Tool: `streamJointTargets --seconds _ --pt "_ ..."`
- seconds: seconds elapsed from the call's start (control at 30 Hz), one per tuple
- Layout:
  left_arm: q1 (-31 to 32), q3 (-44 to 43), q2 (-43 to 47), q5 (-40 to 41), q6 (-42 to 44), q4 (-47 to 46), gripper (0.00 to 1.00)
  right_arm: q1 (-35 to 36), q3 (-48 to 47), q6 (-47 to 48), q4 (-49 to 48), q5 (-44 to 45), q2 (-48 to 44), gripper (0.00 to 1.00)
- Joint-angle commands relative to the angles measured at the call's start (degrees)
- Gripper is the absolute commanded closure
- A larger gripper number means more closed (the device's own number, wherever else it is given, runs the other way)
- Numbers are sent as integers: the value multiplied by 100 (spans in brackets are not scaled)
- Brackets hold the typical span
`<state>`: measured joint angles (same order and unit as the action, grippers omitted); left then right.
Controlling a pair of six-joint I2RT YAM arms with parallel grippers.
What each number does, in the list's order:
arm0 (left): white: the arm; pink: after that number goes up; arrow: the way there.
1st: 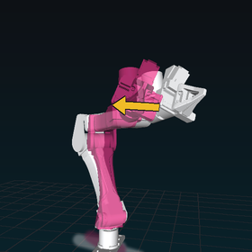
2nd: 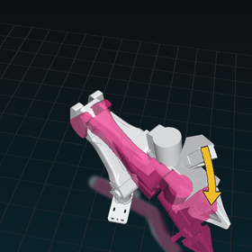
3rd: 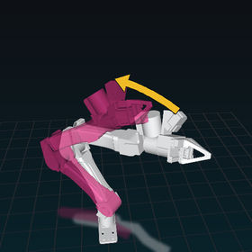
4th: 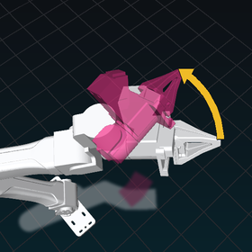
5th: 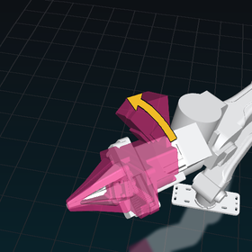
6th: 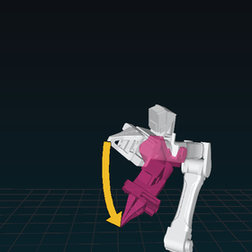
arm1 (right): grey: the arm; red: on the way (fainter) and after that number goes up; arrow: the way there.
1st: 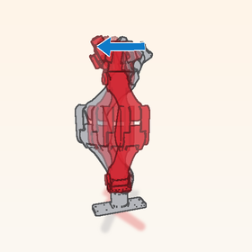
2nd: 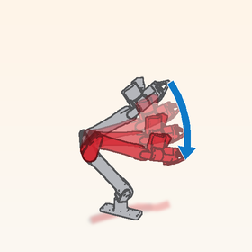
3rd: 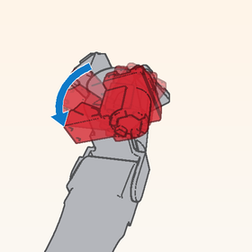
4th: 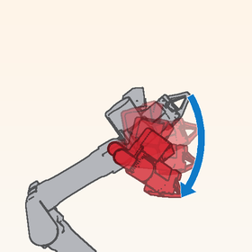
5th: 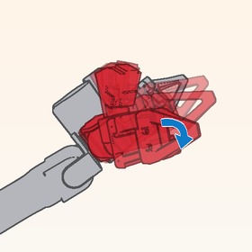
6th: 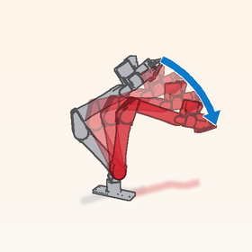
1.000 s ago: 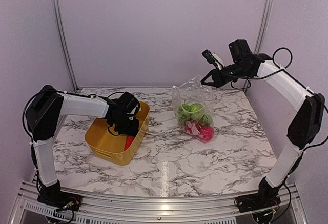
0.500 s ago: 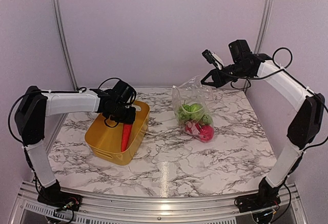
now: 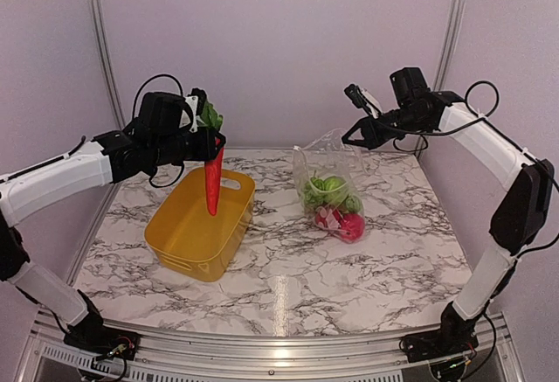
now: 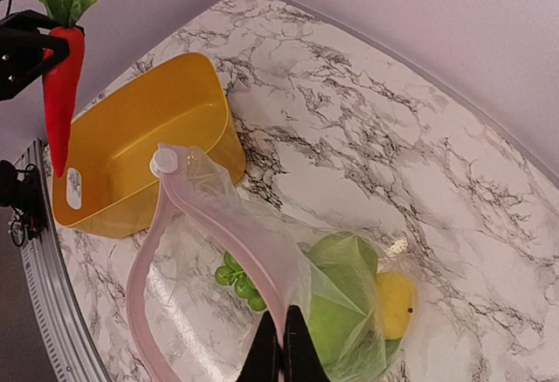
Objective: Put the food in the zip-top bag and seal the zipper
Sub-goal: Pick up the fake vegetable from the bin, then place the fake vegetable in the zipper food storage bag.
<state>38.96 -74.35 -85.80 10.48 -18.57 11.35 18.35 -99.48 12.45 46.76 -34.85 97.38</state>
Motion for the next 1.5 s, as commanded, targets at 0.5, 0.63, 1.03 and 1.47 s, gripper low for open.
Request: streamJointTargets --seconds 0.5,0.63,1.03,1.47 --pt "1701 -141 -189 -490 991 -5080 92 419 -179 -84 60 -236 -433 100" --pt "1959 -595 -776 -385 1274 -5418 93 439 -235 -164 57 -397 -502 100" --pt "2230 -1302 -2103 291 2418 -6232 97 436 -391 -249 127 -1254 -581 100" --pt "2238 -1163 -3222 1196 3615 -7708 100 448 -293 -182 232 -1726 -573 100"
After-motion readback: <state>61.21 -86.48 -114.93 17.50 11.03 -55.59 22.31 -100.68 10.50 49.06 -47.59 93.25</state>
